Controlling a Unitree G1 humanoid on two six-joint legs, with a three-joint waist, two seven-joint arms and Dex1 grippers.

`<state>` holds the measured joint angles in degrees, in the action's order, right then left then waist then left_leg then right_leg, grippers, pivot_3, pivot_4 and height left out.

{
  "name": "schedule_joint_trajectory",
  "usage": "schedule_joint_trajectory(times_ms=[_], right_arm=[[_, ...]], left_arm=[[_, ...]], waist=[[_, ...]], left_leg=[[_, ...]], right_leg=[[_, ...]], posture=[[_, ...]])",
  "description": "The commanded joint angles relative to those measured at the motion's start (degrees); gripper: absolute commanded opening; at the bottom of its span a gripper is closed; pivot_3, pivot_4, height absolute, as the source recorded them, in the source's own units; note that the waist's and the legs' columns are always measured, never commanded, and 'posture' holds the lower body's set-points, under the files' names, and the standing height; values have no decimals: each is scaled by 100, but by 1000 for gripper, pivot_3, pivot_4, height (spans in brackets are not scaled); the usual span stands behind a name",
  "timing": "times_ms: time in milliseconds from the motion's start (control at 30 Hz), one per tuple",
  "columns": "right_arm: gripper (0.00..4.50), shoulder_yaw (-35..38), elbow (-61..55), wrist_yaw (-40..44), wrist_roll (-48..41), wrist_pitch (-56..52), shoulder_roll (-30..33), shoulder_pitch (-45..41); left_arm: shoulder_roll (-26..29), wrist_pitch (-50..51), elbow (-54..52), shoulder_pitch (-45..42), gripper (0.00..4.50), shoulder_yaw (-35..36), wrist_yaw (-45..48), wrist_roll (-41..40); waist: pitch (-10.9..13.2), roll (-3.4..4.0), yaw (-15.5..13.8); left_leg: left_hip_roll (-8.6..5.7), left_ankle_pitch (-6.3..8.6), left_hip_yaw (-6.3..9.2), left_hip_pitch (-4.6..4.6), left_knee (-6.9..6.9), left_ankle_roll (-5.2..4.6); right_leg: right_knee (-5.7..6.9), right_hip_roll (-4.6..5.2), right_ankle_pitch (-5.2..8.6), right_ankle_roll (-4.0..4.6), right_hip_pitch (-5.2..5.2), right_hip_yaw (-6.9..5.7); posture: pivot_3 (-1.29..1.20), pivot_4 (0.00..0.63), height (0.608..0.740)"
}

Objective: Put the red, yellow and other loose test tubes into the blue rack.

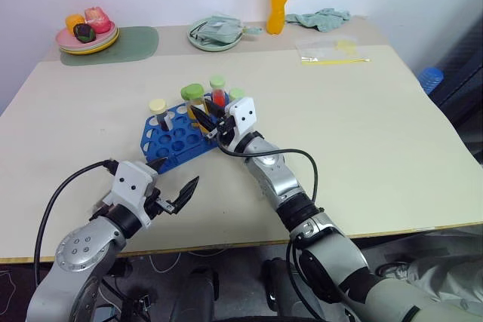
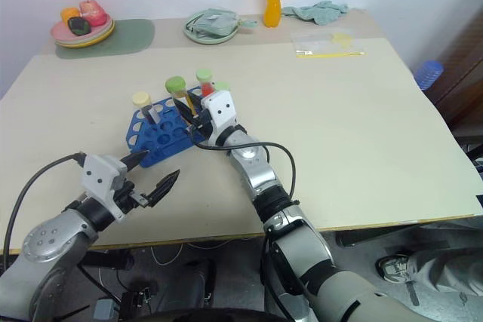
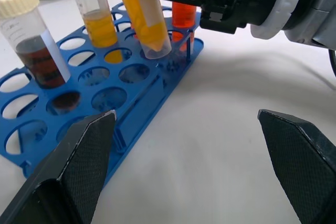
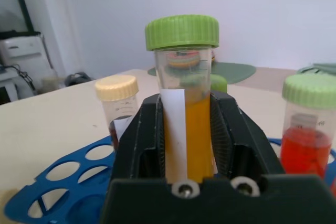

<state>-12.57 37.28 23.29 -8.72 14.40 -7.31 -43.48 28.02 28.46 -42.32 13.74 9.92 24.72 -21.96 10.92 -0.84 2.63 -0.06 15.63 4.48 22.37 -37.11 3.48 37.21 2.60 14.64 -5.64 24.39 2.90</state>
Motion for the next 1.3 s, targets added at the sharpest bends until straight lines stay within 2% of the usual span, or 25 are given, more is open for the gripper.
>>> schedule_joint_trajectory(times_ms=[33, 367, 633, 933, 1300], right_arm=[[715, 107, 98, -5, 85, 165, -211, -170], [715, 294, 670, -30, 77, 503, -386, -423], [715, 225, 430, 499, -140, 337, -483, -183], [715, 200, 413, 691, -233, 200, -543, -183], [715, 323, 793, 322, -166, 421, -573, -359]], left_arm=[[41, -15, -188, -27, 4500, 77, 2, -51], [-3, -240, 12, 31, 4500, 14, 122, 24], [17, -305, 55, 59, 4500, 30, 164, 17], [32, -204, 8, -43, 4500, 8, 124, -5], [-6, -322, 55, 91, 4500, -9, 160, 32]], waist=[[0, 0, -1], [-1, 0, 2], [0, 1, 4], [-1, 1, 3], [-1, 0, -5]], left_leg=[[0, 0, 0, 0, 0, 0], [0, -1, 0, -6, 0, 1], [0, -1, 1, -6, 0, 1], [0, -1, 0, -6, 0, 1], [0, -1, 0, -6, 0, 1]], right_leg=[[0, 0, 0, 0, 0, 0], [1, 0, 0, 1, -5, 0], [2, -1, 0, 1, -5, 0], [2, -1, 0, 1, -5, 0], [3, 0, 0, 1, -5, 0]], posture=[[0, 150, 740], [0, 150, 740], [0, 150, 740], [0, 150, 740], [0, 150, 740]])
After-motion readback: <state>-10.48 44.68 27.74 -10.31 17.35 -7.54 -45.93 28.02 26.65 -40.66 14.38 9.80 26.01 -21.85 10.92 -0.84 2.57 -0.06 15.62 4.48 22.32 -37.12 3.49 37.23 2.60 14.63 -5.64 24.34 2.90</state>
